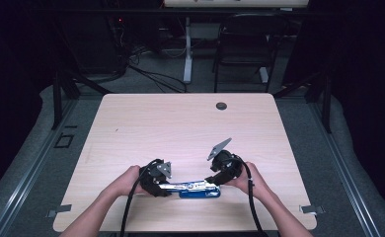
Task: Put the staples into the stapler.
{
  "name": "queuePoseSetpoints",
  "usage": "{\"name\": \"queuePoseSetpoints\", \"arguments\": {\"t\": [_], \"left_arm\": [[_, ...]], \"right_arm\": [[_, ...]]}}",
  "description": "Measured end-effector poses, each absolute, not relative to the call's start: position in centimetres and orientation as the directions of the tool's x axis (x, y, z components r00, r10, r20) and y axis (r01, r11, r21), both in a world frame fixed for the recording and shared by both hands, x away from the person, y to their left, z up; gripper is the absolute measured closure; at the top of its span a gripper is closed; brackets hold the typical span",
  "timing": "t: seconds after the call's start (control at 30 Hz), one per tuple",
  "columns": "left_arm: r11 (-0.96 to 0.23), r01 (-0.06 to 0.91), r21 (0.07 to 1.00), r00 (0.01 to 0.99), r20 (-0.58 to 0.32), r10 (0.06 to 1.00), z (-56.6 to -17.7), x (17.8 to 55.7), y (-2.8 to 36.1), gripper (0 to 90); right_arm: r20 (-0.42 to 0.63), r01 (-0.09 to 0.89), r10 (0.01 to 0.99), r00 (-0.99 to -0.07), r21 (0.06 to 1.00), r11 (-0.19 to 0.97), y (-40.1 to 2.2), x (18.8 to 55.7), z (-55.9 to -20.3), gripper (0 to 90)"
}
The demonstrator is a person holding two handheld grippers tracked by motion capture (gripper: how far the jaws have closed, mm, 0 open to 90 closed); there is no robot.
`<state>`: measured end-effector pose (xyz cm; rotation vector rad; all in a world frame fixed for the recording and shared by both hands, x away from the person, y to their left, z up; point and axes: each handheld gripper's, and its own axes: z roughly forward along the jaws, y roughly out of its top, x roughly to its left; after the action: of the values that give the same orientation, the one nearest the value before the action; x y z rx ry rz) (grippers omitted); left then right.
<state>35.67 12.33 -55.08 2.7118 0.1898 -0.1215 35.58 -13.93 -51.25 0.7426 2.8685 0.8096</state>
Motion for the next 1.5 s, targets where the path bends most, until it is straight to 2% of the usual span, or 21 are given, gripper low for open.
{"name": "queuePoseSetpoints", "arguments": {"t": [0.2,0.43,0.9,1.5], "left_arm": [[-0.903,0.148,0.403,0.987,-0.112,0.112,-55.0,35.7,12.4,63.7],[-0.896,0.149,0.417,0.988,-0.103,0.116,-54.9,35.6,12.5,63.6],[-0.893,0.156,0.422,0.986,-0.121,0.115,-54.5,35.7,12.7,63.6],[-0.904,0.133,0.407,0.991,-0.074,0.112,-53.3,35.3,12.1,64.1]], "right_arm": [[0.062,0.410,0.445,-0.893,0.520,0.750,-13.2,35.1,-51.2,70.7],[0.061,0.396,0.438,-0.897,0.551,0.735,-12.2,34.7,-51.3,80.2],[0.106,0.392,0.410,-0.906,0.575,0.718,-10.3,34.6,-52.2,84.2],[0.146,0.392,0.383,-0.912,0.583,0.712,-9.3,34.4,-52.8,85.5]]}}
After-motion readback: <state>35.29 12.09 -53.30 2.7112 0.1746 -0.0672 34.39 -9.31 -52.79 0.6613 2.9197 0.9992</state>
